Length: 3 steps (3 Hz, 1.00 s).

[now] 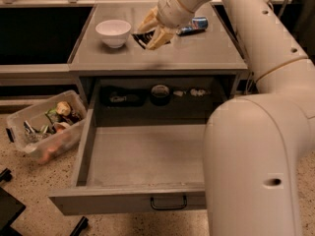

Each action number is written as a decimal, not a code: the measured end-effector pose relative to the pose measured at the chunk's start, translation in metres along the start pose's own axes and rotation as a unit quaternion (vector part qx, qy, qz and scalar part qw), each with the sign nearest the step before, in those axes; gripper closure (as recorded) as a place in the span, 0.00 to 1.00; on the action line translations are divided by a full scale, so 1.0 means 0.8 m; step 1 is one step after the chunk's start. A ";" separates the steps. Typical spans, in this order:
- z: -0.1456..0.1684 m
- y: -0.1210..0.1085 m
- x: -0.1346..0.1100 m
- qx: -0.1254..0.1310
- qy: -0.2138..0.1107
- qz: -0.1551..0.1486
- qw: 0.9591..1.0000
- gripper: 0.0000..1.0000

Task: Pick rxbar chocolate from top drawer and place on counter

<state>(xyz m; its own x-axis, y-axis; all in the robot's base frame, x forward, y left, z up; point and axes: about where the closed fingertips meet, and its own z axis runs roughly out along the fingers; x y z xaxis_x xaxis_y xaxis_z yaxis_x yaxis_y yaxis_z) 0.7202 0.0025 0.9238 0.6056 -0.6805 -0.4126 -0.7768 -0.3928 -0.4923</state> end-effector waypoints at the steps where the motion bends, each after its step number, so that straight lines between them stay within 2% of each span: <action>1: 0.002 -0.040 0.055 0.056 0.029 0.020 0.998 1.00; 2: 0.014 -0.053 0.097 0.081 0.041 0.057 0.994 1.00; 3: 0.041 -0.039 0.120 0.058 0.044 0.100 0.992 1.00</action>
Offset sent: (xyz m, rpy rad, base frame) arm 0.1573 -0.0653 -0.0109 0.0842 -0.0660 -0.3143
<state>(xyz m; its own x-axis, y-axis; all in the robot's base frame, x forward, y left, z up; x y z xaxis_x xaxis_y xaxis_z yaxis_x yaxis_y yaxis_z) 0.8080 -0.0304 0.8744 0.4207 -0.7910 -0.4442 -0.8515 -0.1753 -0.4942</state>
